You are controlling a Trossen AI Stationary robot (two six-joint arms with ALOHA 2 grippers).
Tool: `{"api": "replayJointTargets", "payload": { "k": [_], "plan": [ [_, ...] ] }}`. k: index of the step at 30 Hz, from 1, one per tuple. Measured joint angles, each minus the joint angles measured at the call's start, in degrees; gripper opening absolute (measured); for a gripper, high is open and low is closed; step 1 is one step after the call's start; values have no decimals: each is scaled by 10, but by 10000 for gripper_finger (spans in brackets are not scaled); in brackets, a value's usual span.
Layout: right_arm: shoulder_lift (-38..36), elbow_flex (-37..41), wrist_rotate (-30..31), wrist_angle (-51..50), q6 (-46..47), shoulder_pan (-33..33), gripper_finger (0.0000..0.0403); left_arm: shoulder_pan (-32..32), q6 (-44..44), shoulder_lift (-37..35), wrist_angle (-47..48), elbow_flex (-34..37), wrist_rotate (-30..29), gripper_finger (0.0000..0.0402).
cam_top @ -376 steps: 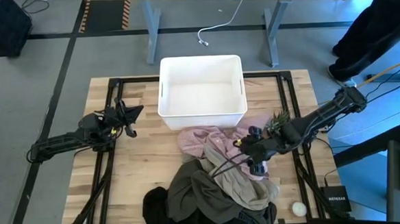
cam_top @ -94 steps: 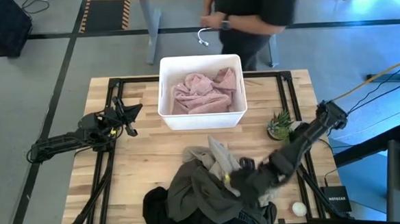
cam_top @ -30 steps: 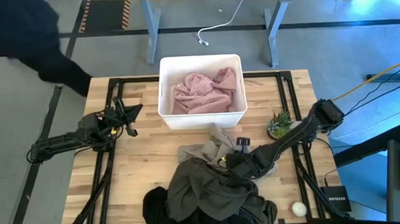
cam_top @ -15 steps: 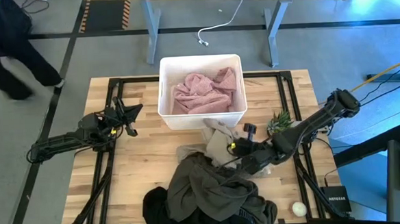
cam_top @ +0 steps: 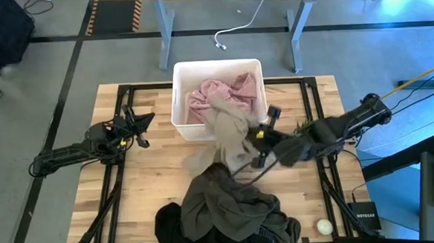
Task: Sort clothes
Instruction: Put the brown shirt in the white container
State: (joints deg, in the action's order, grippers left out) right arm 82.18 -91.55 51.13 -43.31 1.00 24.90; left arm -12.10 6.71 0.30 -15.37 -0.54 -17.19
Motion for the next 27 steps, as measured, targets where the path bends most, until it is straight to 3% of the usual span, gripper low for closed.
{"api": "replayJointTargets", "payload": {
  "k": [8,14,21,27],
  "plan": [
    [0,-135,-5,140,-196,-81,10,0,-1,0,-2,0,0,1],
    [-1,-186,-32,234,-292,-168,10,0,0,0,-2,0,0,1],
    [3,-151,-45,142,-241,-281,10,0,9,0,-2,0,0,1],
    [10,-23,-125,106,-140,-358,10,0,9,0,-2,0,0,1]
  ]
}}
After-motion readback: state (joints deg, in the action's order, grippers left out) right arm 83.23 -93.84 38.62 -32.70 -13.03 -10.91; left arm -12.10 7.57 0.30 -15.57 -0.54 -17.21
